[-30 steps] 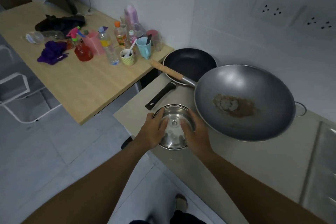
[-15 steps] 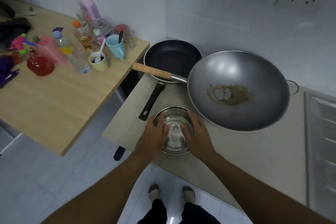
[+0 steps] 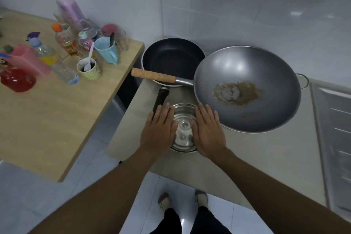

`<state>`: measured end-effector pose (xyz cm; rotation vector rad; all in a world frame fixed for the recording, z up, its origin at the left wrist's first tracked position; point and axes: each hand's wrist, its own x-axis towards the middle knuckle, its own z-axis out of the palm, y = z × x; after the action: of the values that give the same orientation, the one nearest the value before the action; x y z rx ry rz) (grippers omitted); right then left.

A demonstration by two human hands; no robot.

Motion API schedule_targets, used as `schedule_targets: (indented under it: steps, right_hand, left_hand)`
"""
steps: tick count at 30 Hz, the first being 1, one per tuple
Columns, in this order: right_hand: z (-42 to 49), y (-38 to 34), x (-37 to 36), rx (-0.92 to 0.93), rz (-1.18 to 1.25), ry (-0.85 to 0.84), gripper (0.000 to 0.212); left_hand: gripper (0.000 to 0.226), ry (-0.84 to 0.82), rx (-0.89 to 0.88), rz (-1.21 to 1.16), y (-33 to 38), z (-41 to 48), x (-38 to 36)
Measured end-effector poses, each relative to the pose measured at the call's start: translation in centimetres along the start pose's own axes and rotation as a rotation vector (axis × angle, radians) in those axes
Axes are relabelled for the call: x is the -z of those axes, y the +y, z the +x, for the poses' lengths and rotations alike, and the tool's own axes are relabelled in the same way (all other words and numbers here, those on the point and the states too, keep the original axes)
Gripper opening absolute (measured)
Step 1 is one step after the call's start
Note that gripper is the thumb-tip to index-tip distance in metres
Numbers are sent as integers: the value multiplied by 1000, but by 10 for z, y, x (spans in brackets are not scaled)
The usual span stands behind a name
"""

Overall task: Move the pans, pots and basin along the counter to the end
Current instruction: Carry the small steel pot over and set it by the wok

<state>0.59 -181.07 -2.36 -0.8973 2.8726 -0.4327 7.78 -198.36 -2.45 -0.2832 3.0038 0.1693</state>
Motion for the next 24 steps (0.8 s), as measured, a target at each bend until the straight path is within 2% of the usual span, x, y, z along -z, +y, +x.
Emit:
schedule_targets:
  steps: [14, 24]
  right_hand:
    - [68, -8, -2, -73, -14, -35, 59]
    - [86, -8, -4, -81, 24, -25, 58]
  left_hand:
    - [64, 68, 14, -83, -29, 62, 3]
    - [65, 33, 21, -74, -38, 79, 6]
